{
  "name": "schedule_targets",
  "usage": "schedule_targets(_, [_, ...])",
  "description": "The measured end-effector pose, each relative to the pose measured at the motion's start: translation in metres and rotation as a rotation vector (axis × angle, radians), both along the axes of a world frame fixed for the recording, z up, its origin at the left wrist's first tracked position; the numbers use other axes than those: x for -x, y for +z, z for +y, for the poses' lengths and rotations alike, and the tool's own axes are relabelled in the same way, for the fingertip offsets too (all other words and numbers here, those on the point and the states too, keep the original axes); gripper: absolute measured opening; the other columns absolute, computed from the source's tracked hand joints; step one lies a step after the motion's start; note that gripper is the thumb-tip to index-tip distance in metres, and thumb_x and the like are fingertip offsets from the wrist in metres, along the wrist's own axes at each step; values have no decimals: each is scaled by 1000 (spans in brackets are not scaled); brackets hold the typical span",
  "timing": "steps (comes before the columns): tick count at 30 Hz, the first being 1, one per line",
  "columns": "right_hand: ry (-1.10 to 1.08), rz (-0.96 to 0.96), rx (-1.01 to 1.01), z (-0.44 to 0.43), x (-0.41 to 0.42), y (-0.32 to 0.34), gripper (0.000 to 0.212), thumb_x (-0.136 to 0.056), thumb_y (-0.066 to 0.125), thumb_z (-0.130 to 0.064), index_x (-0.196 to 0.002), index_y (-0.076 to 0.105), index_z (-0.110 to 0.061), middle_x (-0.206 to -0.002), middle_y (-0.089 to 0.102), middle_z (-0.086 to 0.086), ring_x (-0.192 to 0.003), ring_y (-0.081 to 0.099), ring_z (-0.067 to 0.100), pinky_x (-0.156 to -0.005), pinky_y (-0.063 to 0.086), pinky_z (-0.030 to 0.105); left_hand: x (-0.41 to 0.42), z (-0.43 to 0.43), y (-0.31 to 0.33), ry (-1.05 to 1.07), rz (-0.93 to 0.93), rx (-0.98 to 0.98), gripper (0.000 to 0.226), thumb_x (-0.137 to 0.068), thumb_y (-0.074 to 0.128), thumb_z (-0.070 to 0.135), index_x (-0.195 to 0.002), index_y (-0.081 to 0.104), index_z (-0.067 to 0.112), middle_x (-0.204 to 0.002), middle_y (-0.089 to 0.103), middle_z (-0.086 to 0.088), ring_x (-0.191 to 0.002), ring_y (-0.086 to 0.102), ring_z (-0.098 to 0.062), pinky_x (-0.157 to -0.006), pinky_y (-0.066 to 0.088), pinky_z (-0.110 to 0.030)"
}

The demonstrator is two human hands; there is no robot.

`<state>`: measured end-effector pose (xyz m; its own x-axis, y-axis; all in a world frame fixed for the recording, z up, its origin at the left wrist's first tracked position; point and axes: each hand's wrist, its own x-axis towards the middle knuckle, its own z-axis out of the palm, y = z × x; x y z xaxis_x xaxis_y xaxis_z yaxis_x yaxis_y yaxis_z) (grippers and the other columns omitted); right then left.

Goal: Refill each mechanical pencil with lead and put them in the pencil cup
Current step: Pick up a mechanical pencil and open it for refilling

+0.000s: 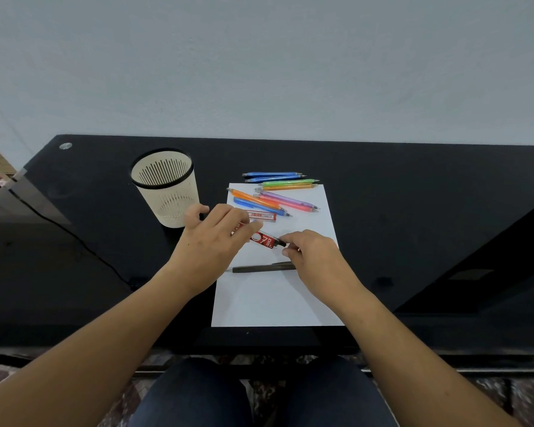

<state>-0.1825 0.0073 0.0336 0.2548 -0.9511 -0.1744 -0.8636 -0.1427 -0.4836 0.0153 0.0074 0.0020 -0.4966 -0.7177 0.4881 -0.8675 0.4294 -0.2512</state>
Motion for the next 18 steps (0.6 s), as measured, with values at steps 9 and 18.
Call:
schedule_targets(9, [-54, -72, 71, 2, 7, -6, 30, -89, 63, -34, -117, 62, -24, -112, 54, -7, -98, 49, 8, -86, 40, 21, 3, 2, -1, 69, 91, -34, 66, -58, 92, 13, -117, 64, 22, -112, 63, -4, -107, 52, -25, -90, 27, -44])
schedule_targets(18, [-103, -195, 81, 5, 4, -10, 17, -90, 58, -41, -100, 63, -28, -103, 48, -15, -102, 46, 8, -87, 40, 25, 5, 3, -4, 80, 141, -19, 56, -63, 90, 13, -112, 65, 22, -110, 63, -2, -105, 53, -23, -90, 28, -44])
